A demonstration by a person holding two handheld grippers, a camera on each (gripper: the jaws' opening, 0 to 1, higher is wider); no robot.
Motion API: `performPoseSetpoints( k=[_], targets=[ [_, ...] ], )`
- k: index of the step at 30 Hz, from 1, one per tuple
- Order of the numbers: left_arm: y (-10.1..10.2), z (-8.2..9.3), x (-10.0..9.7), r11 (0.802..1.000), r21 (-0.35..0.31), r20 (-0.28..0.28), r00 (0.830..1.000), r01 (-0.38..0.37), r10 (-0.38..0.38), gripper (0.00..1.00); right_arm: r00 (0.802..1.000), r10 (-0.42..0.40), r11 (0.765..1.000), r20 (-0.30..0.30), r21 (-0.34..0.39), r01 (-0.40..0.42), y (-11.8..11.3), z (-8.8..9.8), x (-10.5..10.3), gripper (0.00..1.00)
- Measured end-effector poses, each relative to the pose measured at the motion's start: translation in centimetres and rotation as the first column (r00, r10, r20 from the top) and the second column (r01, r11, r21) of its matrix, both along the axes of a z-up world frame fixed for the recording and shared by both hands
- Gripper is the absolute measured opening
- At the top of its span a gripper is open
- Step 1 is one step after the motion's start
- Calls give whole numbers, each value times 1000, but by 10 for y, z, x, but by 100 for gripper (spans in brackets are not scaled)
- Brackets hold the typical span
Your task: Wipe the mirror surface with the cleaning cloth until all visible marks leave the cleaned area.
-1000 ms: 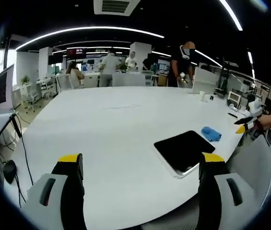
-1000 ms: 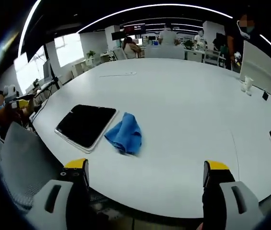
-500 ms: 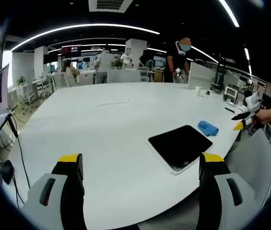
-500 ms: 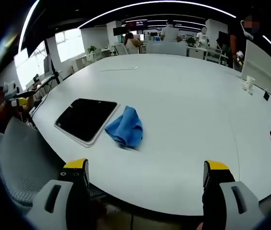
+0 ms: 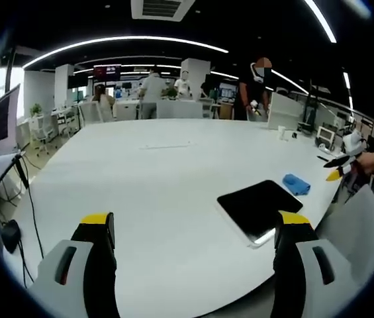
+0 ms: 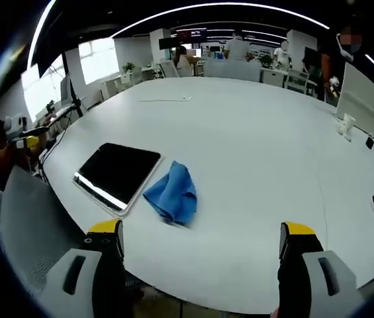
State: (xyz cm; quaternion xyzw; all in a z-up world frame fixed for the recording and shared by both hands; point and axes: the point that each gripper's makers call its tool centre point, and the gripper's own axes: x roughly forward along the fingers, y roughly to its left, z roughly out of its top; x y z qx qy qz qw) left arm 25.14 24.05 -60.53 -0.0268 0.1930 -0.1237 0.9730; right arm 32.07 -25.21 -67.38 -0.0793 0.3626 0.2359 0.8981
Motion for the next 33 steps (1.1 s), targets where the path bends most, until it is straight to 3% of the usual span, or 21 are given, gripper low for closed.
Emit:
performPoseSetpoints(
  k=[1,4,8,11,17,21,33],
  targets=[
    [1,0,1,1000,-1,-1,1000,-2,2,99,1000,0,1000,5,-8,0,1,0,1,87],
    [5,0,3,1000,-8,8,1000,-11,11,99,1000,1,1000,-10,26,-1,11,0,1,92],
    [6,3,5,1000,-20,22,1000,-14,14,99,999,29,999,-20,-22,-30,15,-6,2,92],
    [4,3,8,1000,-18,27,1000,-6,7,99,999,-2,999,-43,-38,0,13,-9,7,88],
    [1,3,12,1000,-23,24,1000,8,-8,99,1000,-12,1000,-21,-19,11,23,2,19,84],
    [0,0,17,1000,-8,7,1000,16,-15,99,999,-38,999,-27,20,38,28,6,25,70],
    [-2,3,17,1000,-20,12,1000,7,-6,99,997,-2,1000,-72,23,4,49,-7,26,56]
  ],
)
